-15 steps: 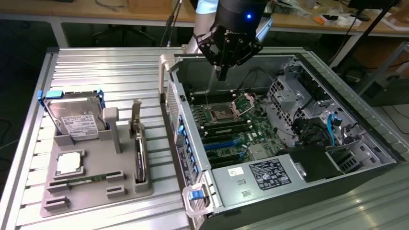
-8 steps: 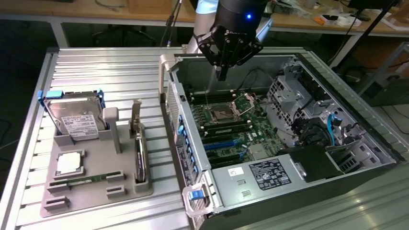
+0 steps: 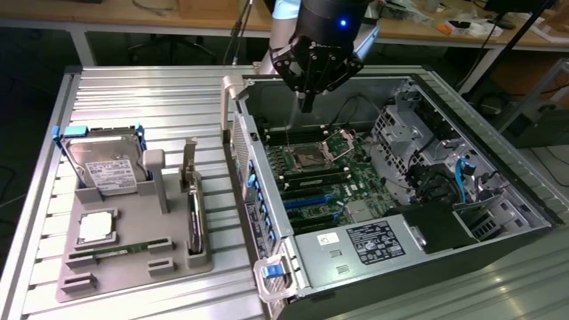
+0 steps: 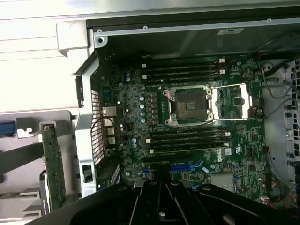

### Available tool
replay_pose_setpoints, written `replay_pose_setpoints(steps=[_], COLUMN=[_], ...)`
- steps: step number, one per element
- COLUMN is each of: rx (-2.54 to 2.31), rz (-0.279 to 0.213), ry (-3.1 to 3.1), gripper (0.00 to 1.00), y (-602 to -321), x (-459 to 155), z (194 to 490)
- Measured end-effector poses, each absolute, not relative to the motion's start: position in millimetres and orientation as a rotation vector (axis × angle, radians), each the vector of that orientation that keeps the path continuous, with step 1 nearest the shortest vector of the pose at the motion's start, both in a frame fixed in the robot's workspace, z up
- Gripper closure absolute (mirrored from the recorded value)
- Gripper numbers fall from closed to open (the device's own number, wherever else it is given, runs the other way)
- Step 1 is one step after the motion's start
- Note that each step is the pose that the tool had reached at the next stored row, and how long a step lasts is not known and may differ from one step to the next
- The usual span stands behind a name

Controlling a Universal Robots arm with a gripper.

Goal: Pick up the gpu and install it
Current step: 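Reach for the gpu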

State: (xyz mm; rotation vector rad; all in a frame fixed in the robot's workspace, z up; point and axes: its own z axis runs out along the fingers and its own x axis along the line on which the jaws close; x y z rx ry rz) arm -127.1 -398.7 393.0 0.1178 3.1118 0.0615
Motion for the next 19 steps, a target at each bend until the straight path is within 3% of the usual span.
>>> replay_pose_setpoints(steps=[19], rx=[0.118], rz=[0.062], ry=[3.112], gripper=[0.89], y=[-399], x=[-155], z=[391])
